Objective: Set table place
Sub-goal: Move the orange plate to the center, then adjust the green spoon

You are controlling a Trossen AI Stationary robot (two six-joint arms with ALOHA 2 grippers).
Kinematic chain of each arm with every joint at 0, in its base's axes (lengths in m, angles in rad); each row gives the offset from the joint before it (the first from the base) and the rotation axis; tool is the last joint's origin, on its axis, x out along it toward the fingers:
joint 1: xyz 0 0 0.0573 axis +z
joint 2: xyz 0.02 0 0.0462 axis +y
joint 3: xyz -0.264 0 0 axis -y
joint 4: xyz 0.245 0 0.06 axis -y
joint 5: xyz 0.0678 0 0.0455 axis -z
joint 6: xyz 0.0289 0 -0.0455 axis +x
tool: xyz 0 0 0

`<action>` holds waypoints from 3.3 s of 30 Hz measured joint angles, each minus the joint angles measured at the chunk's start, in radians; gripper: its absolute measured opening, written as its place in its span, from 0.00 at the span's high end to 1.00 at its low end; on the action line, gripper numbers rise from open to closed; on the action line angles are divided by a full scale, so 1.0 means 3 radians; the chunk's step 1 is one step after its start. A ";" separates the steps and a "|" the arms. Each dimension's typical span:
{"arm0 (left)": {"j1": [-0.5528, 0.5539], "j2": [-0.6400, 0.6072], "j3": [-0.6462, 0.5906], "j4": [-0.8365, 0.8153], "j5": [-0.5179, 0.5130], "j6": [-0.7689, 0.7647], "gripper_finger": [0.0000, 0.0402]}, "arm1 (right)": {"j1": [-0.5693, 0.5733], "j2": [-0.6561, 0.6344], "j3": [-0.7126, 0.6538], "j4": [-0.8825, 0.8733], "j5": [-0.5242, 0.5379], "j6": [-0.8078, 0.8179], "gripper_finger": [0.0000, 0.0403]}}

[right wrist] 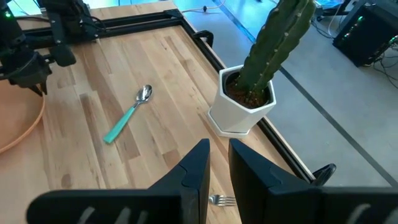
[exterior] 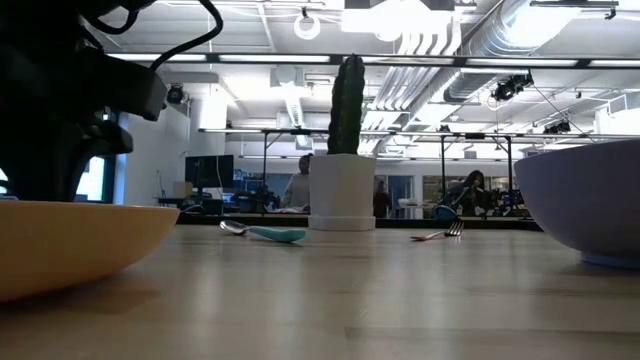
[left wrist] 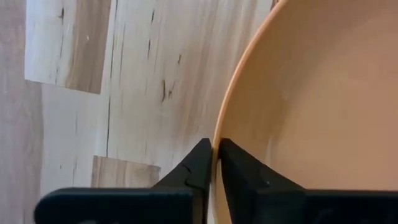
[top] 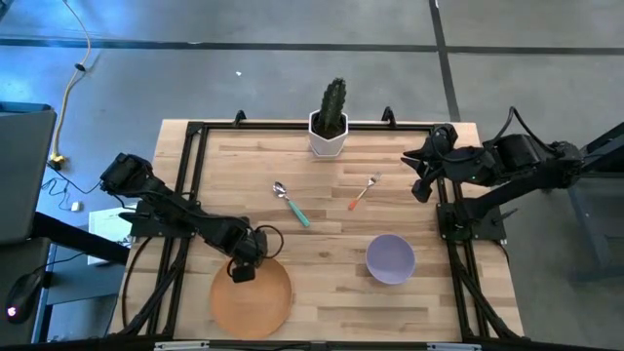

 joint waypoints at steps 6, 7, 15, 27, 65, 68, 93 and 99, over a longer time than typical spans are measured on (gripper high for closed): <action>0.0071 0.0003 -0.0001 0.0224 -0.0130 -0.0239 0.97 | 0.0000 0.0000 0.0000 0.0001 0.0000 0.0000 0.87; 0.0115 0.0003 -0.0001 0.0286 -0.0149 -0.0286 0.97 | -0.0001 0.0000 0.0000 0.0001 0.0000 0.0000 0.87; 0.0543 0.0004 -0.0001 0.0749 -0.0222 -0.0431 0.99 | 0.0000 0.0000 0.0000 0.0003 0.0000 0.0000 0.87; 0.0716 0.0004 -0.0001 0.0912 -0.0083 -0.0243 1.00 | 0.0000 0.0000 0.0000 0.0003 0.0000 -0.0028 0.87; 0.0887 0.0168 0.0776 0.0273 -0.0455 0.0845 0.88 | 0.0000 -0.0001 -0.0001 0.0004 -0.0001 -0.0025 0.87; 0.1006 0.0167 0.0860 0.0214 -0.0337 0.0867 0.88 | -0.0001 -0.0001 -0.0001 0.0004 -0.0031 -0.0025 0.87; 0.1136 0.0165 0.1170 -0.0588 -0.0858 0.0333 0.88 | -0.0022 0.0781 0.0000 -0.0396 -0.0309 0.0461 0.90; 0.1134 0.0166 0.1171 -0.0615 -0.0858 0.0303 0.88 | -0.0267 0.1164 0.0000 0.0083 -0.0750 0.0034 0.99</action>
